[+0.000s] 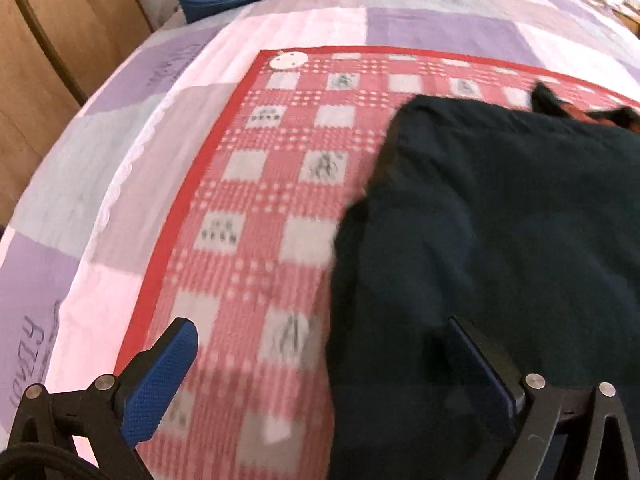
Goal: Fold large clothes
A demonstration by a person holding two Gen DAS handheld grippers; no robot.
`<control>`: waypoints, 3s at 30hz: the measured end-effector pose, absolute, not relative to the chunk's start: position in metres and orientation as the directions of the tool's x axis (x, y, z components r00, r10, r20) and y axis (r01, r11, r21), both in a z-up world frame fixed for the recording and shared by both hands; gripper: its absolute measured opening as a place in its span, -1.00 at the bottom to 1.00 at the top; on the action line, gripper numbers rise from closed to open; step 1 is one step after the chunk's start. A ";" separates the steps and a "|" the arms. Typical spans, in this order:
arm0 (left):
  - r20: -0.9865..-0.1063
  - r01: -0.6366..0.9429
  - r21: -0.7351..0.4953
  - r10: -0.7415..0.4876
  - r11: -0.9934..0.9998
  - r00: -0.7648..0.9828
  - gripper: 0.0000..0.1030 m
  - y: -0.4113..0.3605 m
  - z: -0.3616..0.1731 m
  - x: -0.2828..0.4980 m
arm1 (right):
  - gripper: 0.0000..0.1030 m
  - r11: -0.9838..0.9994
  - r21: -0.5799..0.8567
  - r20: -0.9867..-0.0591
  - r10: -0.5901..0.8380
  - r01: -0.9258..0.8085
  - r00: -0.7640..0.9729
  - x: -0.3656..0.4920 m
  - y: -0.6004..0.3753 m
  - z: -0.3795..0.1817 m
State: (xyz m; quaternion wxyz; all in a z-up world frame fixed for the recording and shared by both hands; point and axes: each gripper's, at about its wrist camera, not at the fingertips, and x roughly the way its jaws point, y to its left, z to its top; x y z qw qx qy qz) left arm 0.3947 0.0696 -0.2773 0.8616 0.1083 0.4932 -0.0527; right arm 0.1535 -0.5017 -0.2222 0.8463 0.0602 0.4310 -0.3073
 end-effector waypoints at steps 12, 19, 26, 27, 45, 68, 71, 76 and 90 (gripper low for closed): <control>-0.923 0.218 0.082 -0.009 0.973 0.386 0.97 0.068 -0.176 0.210 | 0.60 0.885 -0.085 -0.869 -0.290 0.457 0.401 0.027 -0.259 -0.139; -0.916 0.246 0.101 -0.006 0.964 0.400 0.97 0.057 -0.113 0.097 | 0.60 0.882 0.047 -0.901 -0.165 0.470 0.400 -0.038 -0.196 -0.107; -0.915 0.295 0.078 -0.050 0.952 0.400 0.97 0.038 -0.065 0.021 | 0.60 0.928 0.005 -0.890 -0.165 0.372 0.425 -0.108 -0.149 -0.051; -0.910 0.299 0.084 -0.049 0.951 0.411 0.97 0.035 -0.059 0.012 | 0.60 0.933 0.005 -0.886 -0.164 0.360 0.434 -0.114 -0.145 -0.043; -0.890 0.330 0.077 -0.084 0.941 0.447 0.97 0.005 -0.019 -0.041 | 0.60 0.925 0.075 -0.893 -0.104 0.372 0.437 -0.149 -0.147 0.000; -0.895 0.329 0.021 -0.129 0.944 0.427 0.97 -0.008 0.000 -0.026 | 0.60 0.937 0.073 -0.876 -0.104 0.342 0.470 -0.129 -0.155 0.027; -0.895 0.327 0.018 -0.130 0.945 0.426 0.97 -0.005 0.002 -0.024 | 0.60 0.936 0.072 -0.876 -0.105 0.344 0.470 -0.128 -0.155 0.028; -0.897 0.320 0.012 -0.131 0.947 0.423 0.97 -0.001 0.003 -0.022 | 0.60 0.937 0.073 -0.877 -0.102 0.340 0.470 -0.128 -0.156 0.028; -0.899 0.297 0.020 -0.112 0.955 0.423 0.97 0.000 0.001 -0.015 | 0.60 0.939 0.080 -0.881 -0.090 0.334 0.465 -0.121 -0.146 0.027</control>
